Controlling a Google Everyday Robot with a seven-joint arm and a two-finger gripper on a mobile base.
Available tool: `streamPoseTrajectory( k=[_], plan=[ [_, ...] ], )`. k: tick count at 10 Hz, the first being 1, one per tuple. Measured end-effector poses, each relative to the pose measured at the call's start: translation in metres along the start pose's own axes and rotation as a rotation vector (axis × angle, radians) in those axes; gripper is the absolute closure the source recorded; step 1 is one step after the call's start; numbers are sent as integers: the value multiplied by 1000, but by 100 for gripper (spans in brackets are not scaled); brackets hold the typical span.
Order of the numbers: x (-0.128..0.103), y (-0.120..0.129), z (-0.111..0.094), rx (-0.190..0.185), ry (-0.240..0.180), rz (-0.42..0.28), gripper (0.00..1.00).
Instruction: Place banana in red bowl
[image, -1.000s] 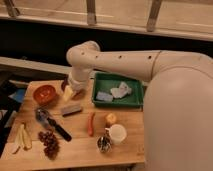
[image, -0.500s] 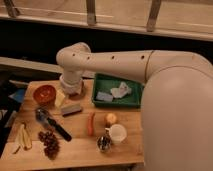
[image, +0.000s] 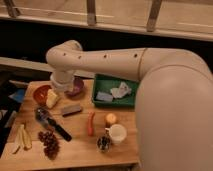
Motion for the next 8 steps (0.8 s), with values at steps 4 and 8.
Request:
streamPoseTrajectory(
  k=[4, 8],
  plan=[
    [-54, 53, 23, -18, 17, -159, 23],
    [-83, 119, 52, -47, 59, -324, 23]
  ],
)
